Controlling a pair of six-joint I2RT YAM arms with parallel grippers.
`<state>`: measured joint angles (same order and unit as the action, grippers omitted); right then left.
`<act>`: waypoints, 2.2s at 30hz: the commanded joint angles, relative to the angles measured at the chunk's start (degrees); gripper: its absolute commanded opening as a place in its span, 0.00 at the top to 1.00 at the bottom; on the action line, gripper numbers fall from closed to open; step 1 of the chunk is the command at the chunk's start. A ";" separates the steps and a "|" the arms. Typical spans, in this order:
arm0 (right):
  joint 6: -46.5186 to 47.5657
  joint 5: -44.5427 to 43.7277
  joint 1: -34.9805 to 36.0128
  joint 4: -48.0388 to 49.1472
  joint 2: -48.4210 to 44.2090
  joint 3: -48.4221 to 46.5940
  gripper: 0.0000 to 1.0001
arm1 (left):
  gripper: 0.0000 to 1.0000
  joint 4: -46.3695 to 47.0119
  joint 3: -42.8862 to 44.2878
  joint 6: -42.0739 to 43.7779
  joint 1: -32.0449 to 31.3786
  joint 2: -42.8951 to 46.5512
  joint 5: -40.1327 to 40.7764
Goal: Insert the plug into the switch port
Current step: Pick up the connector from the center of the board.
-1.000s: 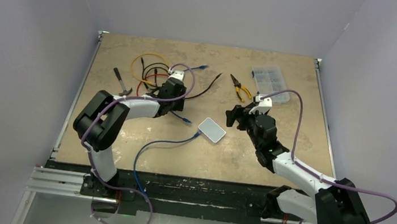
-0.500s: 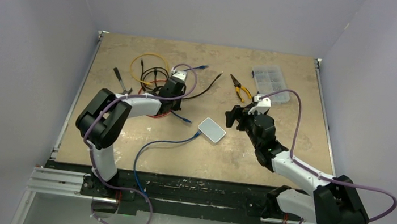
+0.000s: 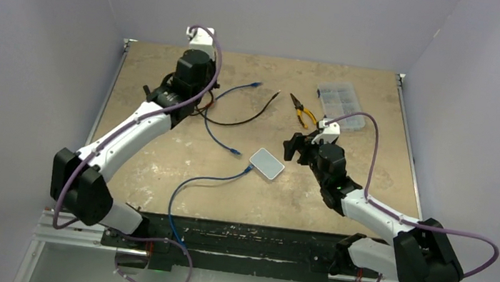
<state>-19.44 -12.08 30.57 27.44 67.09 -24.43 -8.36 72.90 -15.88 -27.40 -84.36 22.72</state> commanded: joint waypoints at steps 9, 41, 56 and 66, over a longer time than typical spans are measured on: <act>0.37 0.35 -0.09 1.69 -0.60 -2.11 0.04 | 1.00 -3.09 8.39 4.34 0.24 11.69 -0.43; 0.46 1.62 -0.07 2.08 1.68 -2.56 0.04 | 1.00 -19.56 11.07 8.73 0.15 12.48 15.89; 0.50 2.19 -0.07 2.34 4.25 -3.23 0.04 | 1.00 -27.22 4.36 5.96 0.15 7.02 19.04; 0.72 2.93 -0.07 2.14 4.59 -3.60 0.04 | 1.00 -27.56 10.41 8.44 0.15 10.79 22.80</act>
<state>-19.38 -9.43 30.57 27.86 72.01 -25.78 -38.92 78.35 -9.19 -27.40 -79.77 44.69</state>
